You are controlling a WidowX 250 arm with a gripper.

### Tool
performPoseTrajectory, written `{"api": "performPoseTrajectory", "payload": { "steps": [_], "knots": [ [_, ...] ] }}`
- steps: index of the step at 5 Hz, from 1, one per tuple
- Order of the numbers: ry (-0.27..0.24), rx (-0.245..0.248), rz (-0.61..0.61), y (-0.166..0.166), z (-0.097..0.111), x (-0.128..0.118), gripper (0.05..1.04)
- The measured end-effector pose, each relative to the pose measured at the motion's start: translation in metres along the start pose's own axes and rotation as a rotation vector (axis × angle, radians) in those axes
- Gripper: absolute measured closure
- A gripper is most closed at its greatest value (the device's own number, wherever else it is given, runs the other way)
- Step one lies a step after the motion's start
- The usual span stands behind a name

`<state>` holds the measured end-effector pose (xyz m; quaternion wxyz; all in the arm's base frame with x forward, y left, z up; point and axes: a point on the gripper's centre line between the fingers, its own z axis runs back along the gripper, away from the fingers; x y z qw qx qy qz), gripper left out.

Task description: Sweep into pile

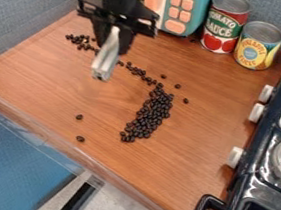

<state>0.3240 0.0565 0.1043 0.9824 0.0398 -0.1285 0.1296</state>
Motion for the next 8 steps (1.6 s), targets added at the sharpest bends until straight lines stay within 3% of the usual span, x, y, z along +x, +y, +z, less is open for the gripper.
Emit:
{"api": "performPoseTrajectory", "payload": {
  "steps": [1, 3, 4, 6, 8],
  "knots": [
    [0.015, 0.074, 0.029, 0.031, -0.016, 0.015, 0.714],
    [0.03, 0.219, -0.092, 0.081, -0.037, 0.044, 0.714],
    [0.002, 0.3, -0.131, 0.101, -0.032, 0.058, 0.714],
    [0.079, 0.395, -0.187, 0.127, -0.055, 0.071, 0.714],
    [0.176, 0.441, -0.233, 0.135, -0.089, 0.068, 0.714]
  ]
}}
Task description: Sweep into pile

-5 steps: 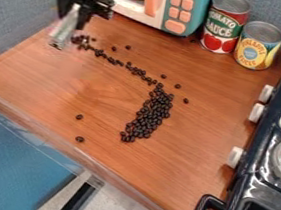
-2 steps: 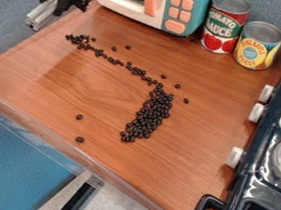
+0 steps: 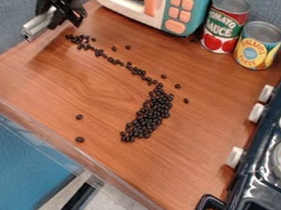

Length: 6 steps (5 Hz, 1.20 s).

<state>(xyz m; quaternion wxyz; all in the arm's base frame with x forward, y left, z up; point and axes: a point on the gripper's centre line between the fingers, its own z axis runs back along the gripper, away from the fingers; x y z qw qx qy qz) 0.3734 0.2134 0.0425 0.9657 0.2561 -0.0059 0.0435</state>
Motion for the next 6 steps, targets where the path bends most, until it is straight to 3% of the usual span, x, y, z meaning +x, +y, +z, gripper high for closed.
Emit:
{"api": "performPoseTrajectory", "payload": {
  "steps": [1, 3, 4, 6],
  "knots": [
    [0.01, -0.022, -0.026, -0.009, -0.011, 0.002, 0.714],
    [-0.023, -0.055, -0.05, -0.014, -0.011, 0.007, 0.714],
    [-0.037, -0.098, -0.069, -0.024, -0.013, 0.003, 0.714],
    [-0.061, -0.119, -0.102, -0.033, -0.01, -0.001, 0.714]
  ]
}}
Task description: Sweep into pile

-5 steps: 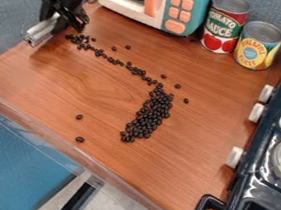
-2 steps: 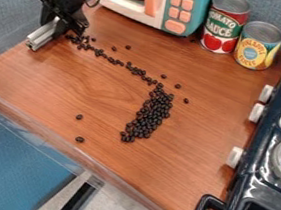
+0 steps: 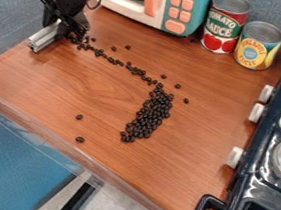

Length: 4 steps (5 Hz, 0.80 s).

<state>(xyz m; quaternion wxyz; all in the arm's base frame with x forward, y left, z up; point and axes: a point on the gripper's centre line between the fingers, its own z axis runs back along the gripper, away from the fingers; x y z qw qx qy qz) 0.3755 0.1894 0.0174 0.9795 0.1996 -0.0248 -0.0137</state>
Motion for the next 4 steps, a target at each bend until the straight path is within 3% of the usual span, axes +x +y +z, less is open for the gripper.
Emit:
{"api": "performPoseTrajectory", "payload": {
  "steps": [2, 4],
  "knots": [
    [-0.018, -0.02, -0.015, -0.012, 0.005, 0.001, 0.714],
    [-0.074, -0.06, -0.114, -0.061, 0.027, 0.011, 0.714]
  ]
}}
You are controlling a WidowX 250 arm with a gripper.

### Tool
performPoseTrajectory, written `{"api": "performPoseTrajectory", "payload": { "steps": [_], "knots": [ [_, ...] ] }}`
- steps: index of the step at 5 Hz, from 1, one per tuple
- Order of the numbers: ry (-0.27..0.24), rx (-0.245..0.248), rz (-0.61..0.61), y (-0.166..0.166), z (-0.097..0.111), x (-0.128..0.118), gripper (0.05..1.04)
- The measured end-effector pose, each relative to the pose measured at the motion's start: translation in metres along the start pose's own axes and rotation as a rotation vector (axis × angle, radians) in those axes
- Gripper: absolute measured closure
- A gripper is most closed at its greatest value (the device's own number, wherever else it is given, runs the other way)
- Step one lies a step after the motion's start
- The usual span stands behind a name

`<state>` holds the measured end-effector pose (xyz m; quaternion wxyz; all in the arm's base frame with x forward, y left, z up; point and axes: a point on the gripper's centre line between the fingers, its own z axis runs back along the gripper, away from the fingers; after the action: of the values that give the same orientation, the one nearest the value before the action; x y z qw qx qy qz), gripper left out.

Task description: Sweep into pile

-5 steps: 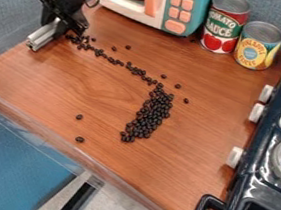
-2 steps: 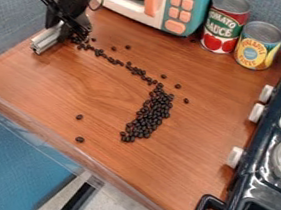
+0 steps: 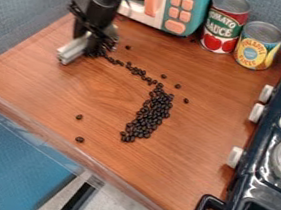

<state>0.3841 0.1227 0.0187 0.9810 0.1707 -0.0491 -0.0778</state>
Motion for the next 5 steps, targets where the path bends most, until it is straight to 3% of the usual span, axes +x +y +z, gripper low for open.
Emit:
{"api": "performPoseTrajectory", "payload": {
  "steps": [3, 5],
  "knots": [
    [-0.054, -0.015, -0.074, -0.034, 0.014, 0.013, 0.714],
    [-0.111, -0.043, -0.149, -0.07, 0.037, 0.013, 0.714]
  ]
}}
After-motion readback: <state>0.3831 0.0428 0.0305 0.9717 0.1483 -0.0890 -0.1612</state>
